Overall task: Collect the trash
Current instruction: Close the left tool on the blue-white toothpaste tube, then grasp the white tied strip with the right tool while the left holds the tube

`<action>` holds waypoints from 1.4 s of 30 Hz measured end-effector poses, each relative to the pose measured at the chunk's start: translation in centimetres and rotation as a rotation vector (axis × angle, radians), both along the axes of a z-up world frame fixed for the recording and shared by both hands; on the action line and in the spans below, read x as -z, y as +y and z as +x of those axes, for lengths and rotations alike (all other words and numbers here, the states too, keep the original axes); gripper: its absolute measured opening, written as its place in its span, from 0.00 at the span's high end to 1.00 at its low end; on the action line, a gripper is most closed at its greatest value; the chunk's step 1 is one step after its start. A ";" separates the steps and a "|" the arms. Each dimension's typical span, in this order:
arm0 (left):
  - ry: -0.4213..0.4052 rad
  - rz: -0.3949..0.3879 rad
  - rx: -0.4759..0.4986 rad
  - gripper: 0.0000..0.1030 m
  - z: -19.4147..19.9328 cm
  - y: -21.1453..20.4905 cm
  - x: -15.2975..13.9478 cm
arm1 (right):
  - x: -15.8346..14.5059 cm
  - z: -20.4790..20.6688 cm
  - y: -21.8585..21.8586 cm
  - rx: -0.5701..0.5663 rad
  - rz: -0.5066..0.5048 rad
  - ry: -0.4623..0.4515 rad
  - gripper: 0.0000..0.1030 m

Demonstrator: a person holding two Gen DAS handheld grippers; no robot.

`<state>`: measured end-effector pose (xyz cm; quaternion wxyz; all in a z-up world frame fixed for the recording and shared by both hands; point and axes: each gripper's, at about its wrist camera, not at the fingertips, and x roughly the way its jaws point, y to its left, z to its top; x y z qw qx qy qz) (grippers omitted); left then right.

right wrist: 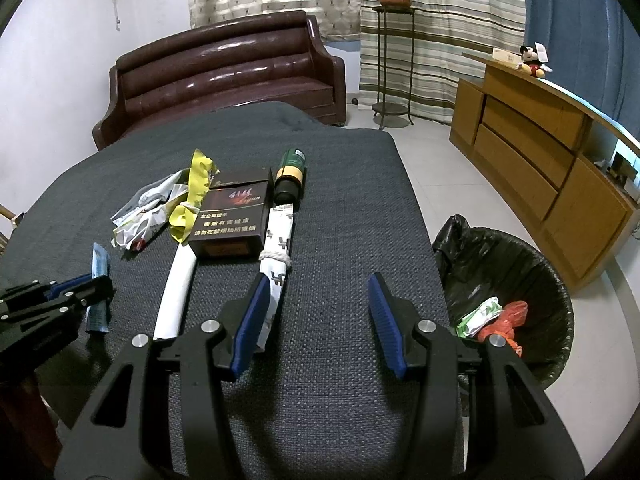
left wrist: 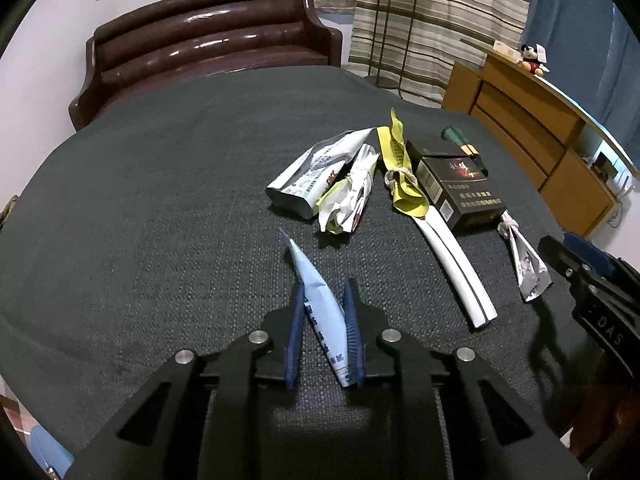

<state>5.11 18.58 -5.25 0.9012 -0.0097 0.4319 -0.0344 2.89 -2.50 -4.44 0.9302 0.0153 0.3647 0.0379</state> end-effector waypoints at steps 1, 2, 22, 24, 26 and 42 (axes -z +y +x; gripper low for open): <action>-0.004 0.006 0.002 0.81 -0.1 0.0 0.0 | 0.0 0.0 0.0 -0.001 -0.001 -0.001 0.52; -0.012 0.017 0.003 0.82 -0.1 0.0 -0.1 | 0.0 -0.1 0.0 -0.001 -0.002 0.000 0.52; -0.007 0.052 0.003 0.83 0.1 -0.4 0.2 | 0.0 0.0 0.0 -0.001 -0.001 0.001 0.52; -0.014 0.062 0.007 0.85 -0.1 -0.4 0.2 | 0.0 -0.1 0.1 0.000 -0.001 0.001 0.52; -0.020 0.066 0.011 0.88 -0.2 -0.4 0.2 | 0.0 -0.1 0.1 -0.001 -0.003 0.001 0.52; -0.079 0.100 -0.007 0.93 -1.0 0.8 -0.8 | -0.1 -0.1 0.0 -0.002 0.000 0.000 0.52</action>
